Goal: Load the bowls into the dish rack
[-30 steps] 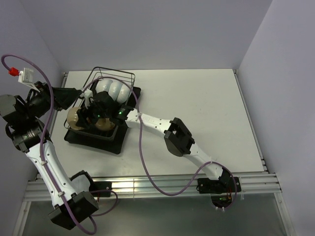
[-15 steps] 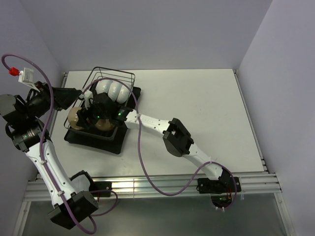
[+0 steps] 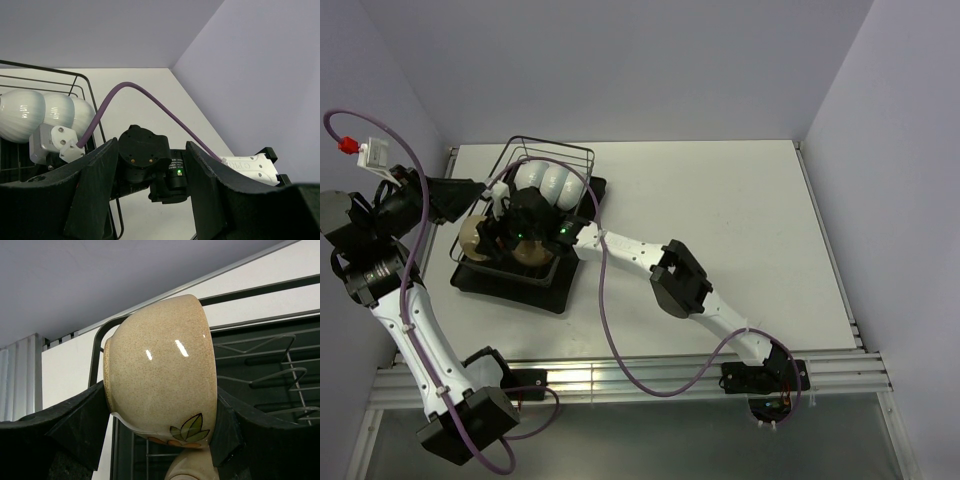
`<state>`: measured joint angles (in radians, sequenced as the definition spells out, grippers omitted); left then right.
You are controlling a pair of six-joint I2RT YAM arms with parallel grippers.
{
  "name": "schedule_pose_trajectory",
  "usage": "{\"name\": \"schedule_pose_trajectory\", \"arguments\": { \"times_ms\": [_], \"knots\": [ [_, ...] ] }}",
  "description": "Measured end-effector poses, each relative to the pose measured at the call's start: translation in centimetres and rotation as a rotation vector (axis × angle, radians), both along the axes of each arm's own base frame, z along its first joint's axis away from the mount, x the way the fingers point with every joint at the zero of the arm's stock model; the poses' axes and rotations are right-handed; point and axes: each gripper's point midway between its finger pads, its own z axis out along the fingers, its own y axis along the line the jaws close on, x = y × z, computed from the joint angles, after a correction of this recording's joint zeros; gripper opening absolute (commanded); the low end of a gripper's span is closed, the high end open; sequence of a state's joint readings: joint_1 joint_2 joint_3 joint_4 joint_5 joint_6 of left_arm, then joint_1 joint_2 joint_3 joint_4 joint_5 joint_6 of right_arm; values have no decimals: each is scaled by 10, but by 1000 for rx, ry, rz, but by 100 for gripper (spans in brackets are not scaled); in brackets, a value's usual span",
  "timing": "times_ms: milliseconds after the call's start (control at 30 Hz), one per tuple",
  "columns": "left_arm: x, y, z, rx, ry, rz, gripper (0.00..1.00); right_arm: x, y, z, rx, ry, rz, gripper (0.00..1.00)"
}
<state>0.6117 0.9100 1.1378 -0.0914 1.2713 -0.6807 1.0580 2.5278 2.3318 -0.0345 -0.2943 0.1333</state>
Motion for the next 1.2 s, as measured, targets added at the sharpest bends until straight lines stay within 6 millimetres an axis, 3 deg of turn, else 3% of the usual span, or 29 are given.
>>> {"name": "schedule_pose_trajectory", "arguments": {
  "times_ms": [300,333,367,467,1100,1200],
  "knots": [
    [1,1,-1,2,1,1,62,5,5,2,35,-11,-5,19],
    [1,1,-1,2,1,1,62,5,5,2,35,-11,-6,22],
    [1,1,-1,2,1,1,62,5,5,2,38,-13,-6,32],
    [1,1,-1,1,2,1,62,7,6,3,50,-17,-9,42],
    [1,1,0,-3,3,0,63,23,7,7,91,-24,-70,76],
    [1,1,0,-9,4,0,63,26,7,8,97,-27,-84,88]
  ]
}}
